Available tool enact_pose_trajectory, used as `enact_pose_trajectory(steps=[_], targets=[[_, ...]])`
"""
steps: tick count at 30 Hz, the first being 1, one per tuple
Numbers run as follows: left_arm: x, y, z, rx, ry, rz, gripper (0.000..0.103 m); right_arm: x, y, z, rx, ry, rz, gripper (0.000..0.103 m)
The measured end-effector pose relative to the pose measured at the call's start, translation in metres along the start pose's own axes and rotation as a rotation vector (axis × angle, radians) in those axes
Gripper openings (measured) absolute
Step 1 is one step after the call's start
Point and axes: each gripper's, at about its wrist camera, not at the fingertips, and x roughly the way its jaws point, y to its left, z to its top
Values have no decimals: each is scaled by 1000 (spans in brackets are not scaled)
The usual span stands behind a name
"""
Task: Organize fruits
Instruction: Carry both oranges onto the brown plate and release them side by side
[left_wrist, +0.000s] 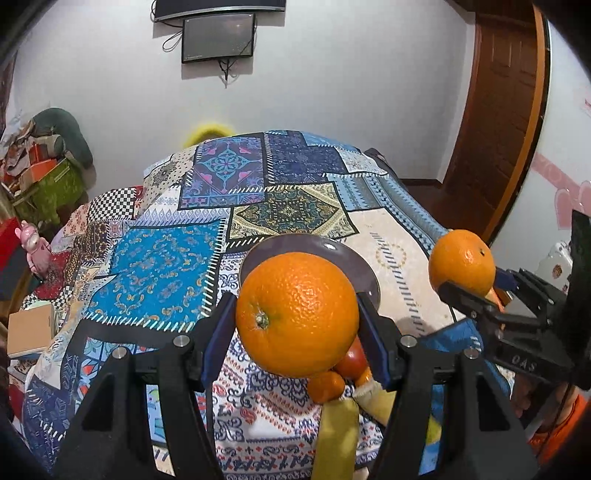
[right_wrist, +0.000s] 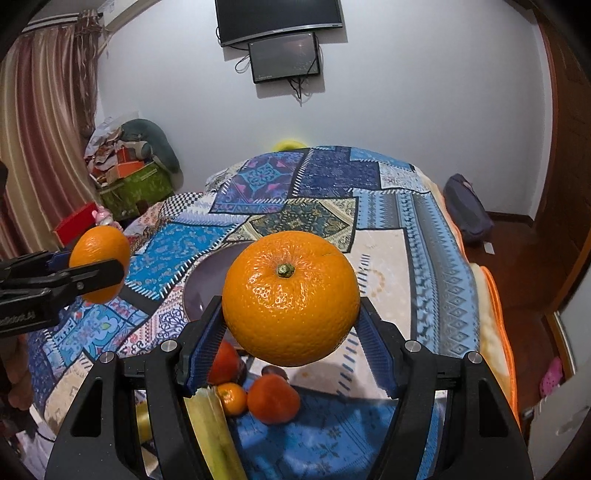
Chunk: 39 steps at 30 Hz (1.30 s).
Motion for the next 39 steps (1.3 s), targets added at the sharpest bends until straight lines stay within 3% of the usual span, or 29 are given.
enact_pose_trajectory(steps=[10, 39], targets=[[51, 15, 19, -18, 41, 37, 63, 31, 0, 7, -11, 13, 3, 66], [167, 22, 24, -4, 218, -9, 63, 113, 4, 9, -109, 148, 22, 66]])
